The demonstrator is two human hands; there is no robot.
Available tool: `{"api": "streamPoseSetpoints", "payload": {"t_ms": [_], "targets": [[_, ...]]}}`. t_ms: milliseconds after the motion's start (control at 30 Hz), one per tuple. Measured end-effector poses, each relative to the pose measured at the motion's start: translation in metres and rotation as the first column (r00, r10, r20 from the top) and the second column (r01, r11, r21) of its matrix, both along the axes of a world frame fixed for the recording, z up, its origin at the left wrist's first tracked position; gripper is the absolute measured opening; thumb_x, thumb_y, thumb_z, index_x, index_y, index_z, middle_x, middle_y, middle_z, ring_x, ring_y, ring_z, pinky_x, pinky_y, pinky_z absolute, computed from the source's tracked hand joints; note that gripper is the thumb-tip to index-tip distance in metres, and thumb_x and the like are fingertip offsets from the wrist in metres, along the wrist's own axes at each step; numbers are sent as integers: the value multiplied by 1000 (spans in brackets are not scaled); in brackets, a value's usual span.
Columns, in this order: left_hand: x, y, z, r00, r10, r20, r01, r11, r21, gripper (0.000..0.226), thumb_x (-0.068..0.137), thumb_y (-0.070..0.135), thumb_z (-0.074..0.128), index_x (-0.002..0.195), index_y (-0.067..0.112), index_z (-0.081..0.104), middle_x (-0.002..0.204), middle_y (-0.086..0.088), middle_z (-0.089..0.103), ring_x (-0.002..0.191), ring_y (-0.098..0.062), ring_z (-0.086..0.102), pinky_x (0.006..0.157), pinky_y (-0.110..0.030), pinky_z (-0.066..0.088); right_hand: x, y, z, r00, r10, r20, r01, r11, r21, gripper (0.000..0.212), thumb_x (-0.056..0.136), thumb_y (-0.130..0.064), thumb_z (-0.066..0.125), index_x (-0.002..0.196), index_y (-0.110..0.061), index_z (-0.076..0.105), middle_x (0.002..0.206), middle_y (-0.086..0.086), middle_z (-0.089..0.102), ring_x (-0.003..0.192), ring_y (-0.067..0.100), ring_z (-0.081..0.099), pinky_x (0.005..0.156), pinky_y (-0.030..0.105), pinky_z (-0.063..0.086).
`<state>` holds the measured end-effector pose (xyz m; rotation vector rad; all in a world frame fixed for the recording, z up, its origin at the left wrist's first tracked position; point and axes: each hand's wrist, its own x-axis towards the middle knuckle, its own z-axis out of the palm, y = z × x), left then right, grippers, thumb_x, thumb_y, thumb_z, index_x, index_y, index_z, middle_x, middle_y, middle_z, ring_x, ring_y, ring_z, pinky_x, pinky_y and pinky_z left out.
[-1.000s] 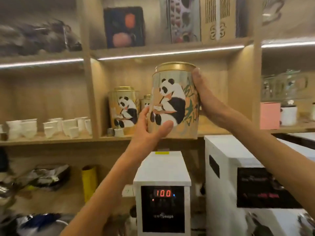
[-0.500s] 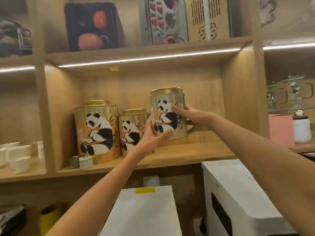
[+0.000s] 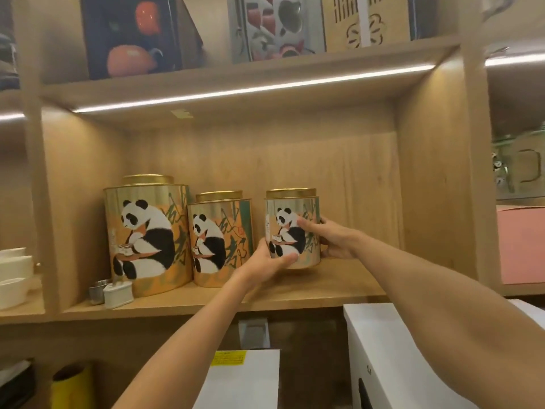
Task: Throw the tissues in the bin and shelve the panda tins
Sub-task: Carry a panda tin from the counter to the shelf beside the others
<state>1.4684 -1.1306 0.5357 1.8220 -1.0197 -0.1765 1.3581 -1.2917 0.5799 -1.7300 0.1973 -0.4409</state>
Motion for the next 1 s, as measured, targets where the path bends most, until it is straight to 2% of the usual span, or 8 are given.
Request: {"api": "streamPoseSetpoints", "payload": {"t_ms": [133, 333, 500, 533, 600, 867, 933, 1000], "targets": [[6, -3, -13, 996, 92, 20, -93, 992, 82, 91, 85, 46, 72, 153, 14, 21, 154, -8, 41, 140, -26, 41, 115, -44, 34, 20, -9, -21, 1000, 25, -8, -24, 999, 47, 108, 61, -48, 85, 151, -26, 30, 148, 10, 47, 137, 33, 42, 114, 59, 32], [1, -11, -30, 872, 333, 360, -386, 919, 85, 71, 82, 60, 67, 126, 5, 54, 121, -11, 63, 112, -30, 60, 95, -43, 52, 39, -19, -36, 998, 56, -11, -55, 997, 54, 96, 69, -44, 79, 150, -27, 31, 142, 7, 51, 131, 28, 46, 115, 52, 32], [1, -5, -34, 799, 348, 491, -458, 881, 121, 71, 83, 70, 58, 114, 6, 59, 113, -12, 67, 106, -32, 61, 91, -45, 53, 33, -7, -40, 998, 49, -41, -50, 999, -16, 103, 67, -41, 79, 152, -27, 22, 136, 3, 51, 109, 16, 53, 88, 30, 43], [1, -4, -35, 781, 349, 519, -475, 871, 129, 73, 81, 72, 58, 114, 7, 59, 112, -11, 67, 105, -32, 61, 90, -44, 53, 31, -7, -44, 999, 23, -47, -26, 998, -59, 111, 64, -40, 81, 153, -27, 16, 134, 2, 49, 111, 17, 53, 89, 28, 44], [2, -3, -36, 736, 350, 579, -510, 850, 134, 77, 77, 76, 58, 113, 8, 60, 109, -9, 66, 104, -30, 60, 86, -40, 53, 30, -10, -53, 997, -52, -56, 43, 988, -149, 126, 57, -44, 86, 155, -28, 8, 140, 5, 44, 121, 23, 49, 104, 34, 42], [10, -9, -44, 690, 434, 579, -578, 812, 80, 71, 78, 75, 57, 106, 9, 62, 108, -10, 63, 104, -27, 54, 84, -36, 45, 42, -12, -61, 980, -185, -77, 156, 946, -285, 117, 60, -61, 84, 153, -20, 25, 145, 7, 48, 124, 24, 51, 110, 44, 42], [8, -12, -45, 688, 439, 578, -581, 810, 77, 71, 79, 74, 57, 107, 9, 61, 109, -10, 62, 104, -26, 53, 84, -35, 44, 41, -14, -63, 980, -194, -47, 171, 937, -303, 114, 57, -65, 83, 149, -21, 32, 140, 3, 53, 118, 20, 55, 101, 37, 47], [7, -9, -46, 687, 448, 573, -590, 803, 80, 71, 80, 74, 57, 108, 9, 61, 111, -10, 60, 105, -26, 52, 86, -35, 44, 42, -9, -65, 986, -167, -23, 149, 930, -336, 112, 52, -68, 83, 144, -25, 37, 127, -5, 59, 107, 12, 58, 84, 25, 48]]}}
